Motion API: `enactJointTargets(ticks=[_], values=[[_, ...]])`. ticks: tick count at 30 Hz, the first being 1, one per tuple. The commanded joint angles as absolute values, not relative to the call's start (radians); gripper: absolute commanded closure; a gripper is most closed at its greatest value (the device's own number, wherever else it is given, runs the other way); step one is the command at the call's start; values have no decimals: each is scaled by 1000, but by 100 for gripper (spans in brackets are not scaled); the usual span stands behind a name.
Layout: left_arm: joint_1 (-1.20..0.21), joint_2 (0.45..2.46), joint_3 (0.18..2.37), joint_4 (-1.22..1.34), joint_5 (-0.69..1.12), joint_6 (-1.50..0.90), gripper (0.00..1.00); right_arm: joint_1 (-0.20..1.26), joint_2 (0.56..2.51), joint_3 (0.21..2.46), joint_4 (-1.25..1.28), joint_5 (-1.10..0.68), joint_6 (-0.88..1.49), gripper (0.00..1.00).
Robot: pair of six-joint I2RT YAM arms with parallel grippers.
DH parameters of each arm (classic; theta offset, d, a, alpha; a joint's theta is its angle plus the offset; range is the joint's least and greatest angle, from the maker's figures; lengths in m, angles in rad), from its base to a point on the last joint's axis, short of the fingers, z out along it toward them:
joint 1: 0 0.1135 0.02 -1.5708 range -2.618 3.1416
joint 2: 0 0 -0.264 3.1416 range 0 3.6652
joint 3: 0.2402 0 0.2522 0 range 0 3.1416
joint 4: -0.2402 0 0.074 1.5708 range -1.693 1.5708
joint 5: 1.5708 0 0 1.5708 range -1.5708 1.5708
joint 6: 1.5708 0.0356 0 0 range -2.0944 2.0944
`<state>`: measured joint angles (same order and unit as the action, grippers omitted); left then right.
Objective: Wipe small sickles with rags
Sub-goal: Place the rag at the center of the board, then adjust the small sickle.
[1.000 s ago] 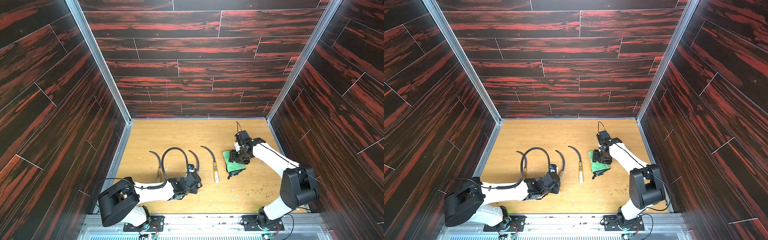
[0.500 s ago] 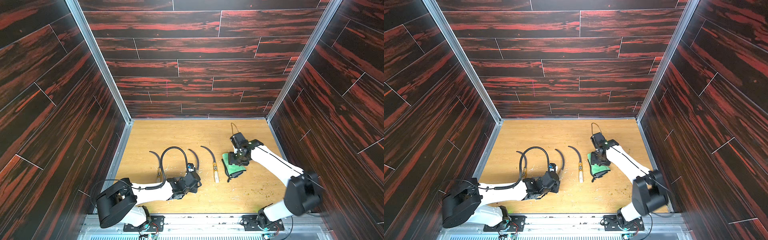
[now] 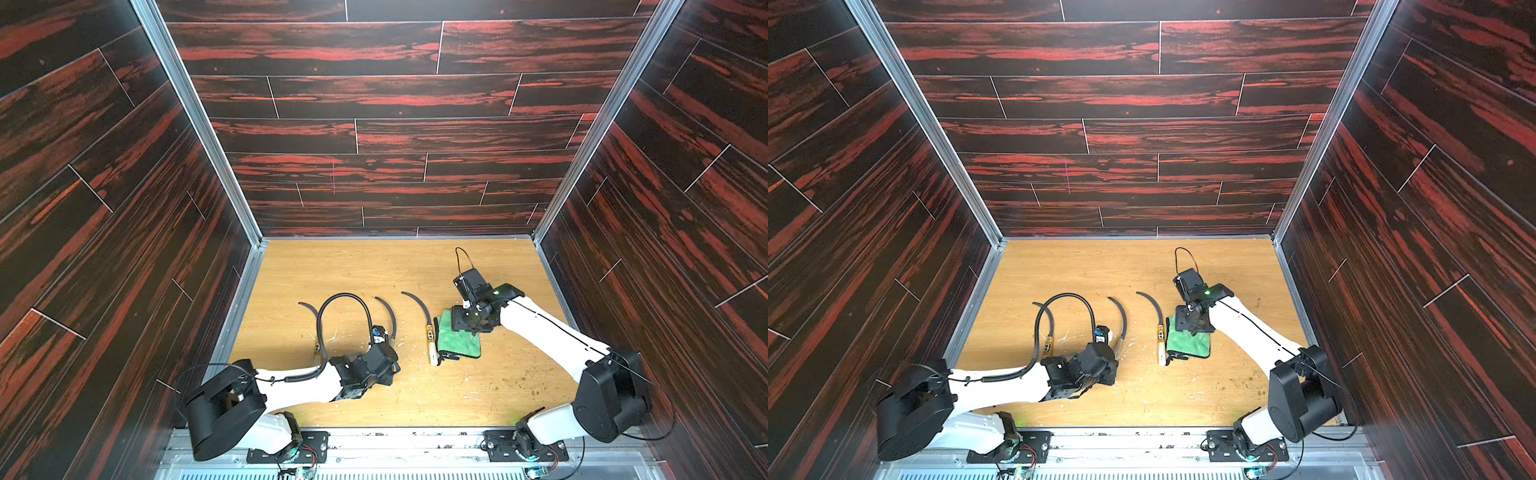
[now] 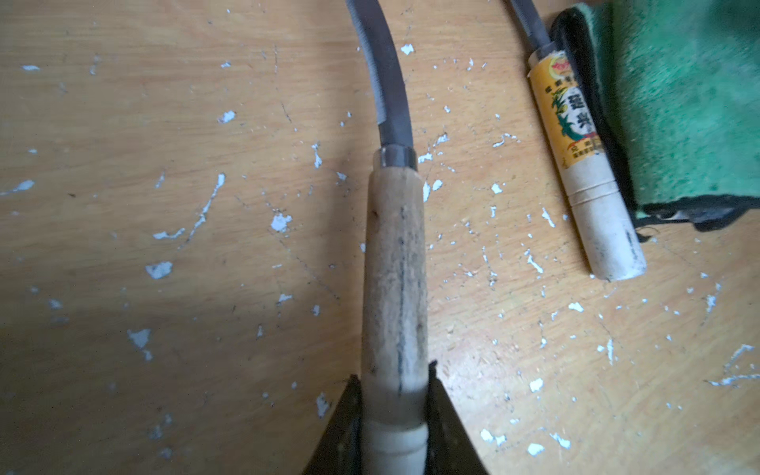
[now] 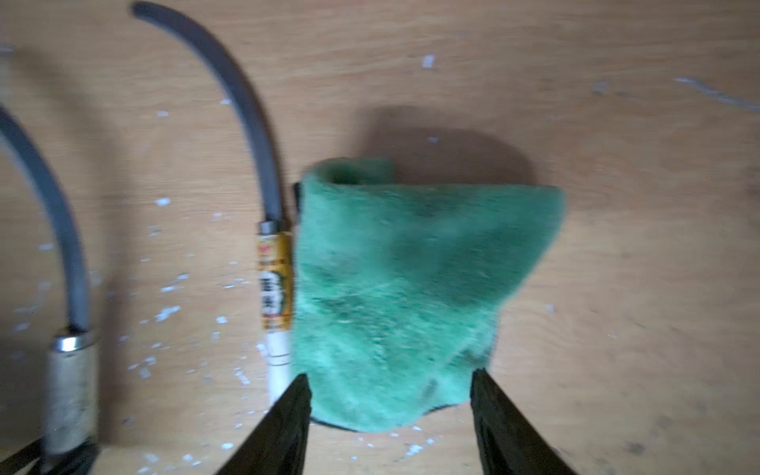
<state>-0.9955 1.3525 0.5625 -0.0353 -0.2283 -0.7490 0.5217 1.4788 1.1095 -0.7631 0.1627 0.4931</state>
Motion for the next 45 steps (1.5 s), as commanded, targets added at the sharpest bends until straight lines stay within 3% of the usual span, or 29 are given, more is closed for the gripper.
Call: enactJointTargets(ticks=[1,7,13,35,42,45], values=[[-989,1269,540,-19,-254,-743,84,525,1412,1081,-621,-103,461,37],[-984,1133,503,6,-270,-748,84,528,1446,1059,-472,-421,482,38],[-981,1083,507,5,-275,-756,83,556,1498,1046,-317,-613,546,38],[-972,1055,511,121,-232,-779,83,666,1673,1098,-209,-685,593,40],[-970,1066,509,134,-213,-785,83,674,1722,1145,-193,-697,600,47],[-971,1074,508,135,-209,-785,83,680,1732,1165,-202,-698,598,61]])
